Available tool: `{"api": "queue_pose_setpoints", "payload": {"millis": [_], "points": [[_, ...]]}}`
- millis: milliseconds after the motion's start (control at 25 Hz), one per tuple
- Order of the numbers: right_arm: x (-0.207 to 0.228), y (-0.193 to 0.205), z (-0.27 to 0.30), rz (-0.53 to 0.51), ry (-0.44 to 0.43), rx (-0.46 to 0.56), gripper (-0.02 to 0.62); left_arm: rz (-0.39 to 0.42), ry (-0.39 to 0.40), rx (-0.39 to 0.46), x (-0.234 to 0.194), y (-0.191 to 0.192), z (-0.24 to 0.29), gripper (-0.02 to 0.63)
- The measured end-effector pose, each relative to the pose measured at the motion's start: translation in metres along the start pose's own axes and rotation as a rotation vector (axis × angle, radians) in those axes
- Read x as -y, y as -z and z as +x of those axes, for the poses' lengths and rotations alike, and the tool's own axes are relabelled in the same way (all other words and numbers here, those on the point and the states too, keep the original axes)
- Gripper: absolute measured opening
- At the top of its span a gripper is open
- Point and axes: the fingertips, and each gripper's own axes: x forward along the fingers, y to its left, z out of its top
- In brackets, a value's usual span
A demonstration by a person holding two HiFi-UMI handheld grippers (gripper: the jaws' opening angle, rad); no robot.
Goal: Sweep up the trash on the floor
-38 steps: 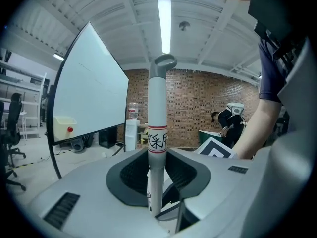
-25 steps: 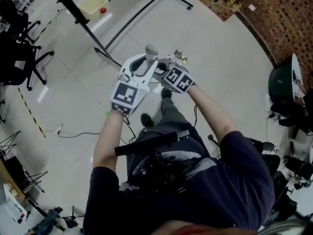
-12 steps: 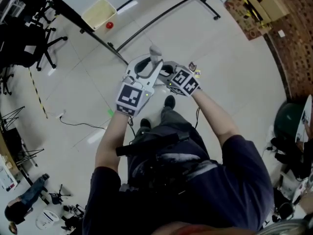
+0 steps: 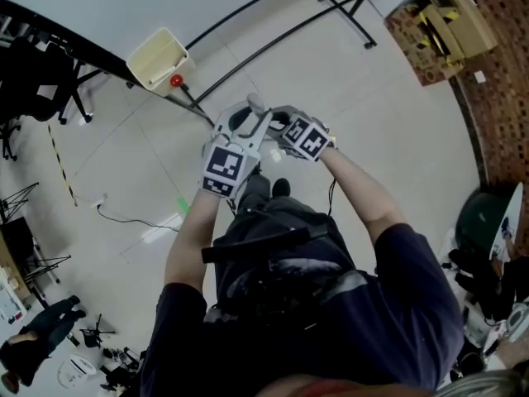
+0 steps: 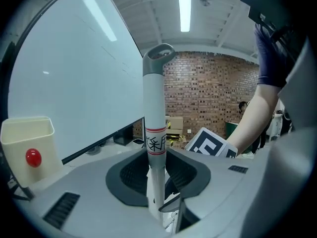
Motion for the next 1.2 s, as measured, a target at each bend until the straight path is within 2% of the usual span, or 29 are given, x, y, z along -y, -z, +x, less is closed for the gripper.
{"api": "queue_pose_setpoints", "payload": {"millis": [160,320,400,600,800,920,1000,1200], "points": [[0.032,0.002,0.012,-0.01,-0.009,-0.038,0.1,-0.069,0.051,-0.021,-0.027,0.004,0.026,0.104],[0.071,0.002,0.025,0.018,0.001,-0.071,0.098,-0.155,0.121,-0.001,-0.057,0.003,0.038,0.14],[0.077,0.003,0.035,-0.01,-0.015,-0.107,0.098,-0.174,0.155,-0.01,-0.068,0.008,0.045,0.15],[0.086,0.002,0.051,-0.044,-0.058,-0.169,0.097,-0.078,0.21,-0.041,-0.078,0.015,0.07,0.156],[0.102,0.009,0.067,-0.062,-0.106,-0.203,0.097,-0.043,0.243,-0.083,-0.079,0.024,0.095,0.155],[0.111,0.01,0.077,-0.081,-0.139,-0.216,0.097,-0.058,0.226,-0.102,-0.085,0.028,0.103,0.155],[0.117,0.009,0.086,-0.106,-0.157,-0.221,0.097,-0.08,0.192,-0.105,-0.095,0.033,0.106,0.155],[0.128,0.01,0.11,-0.166,-0.208,-0.219,0.097,-0.073,0.113,-0.127,-0.117,0.052,0.125,0.155]]}}
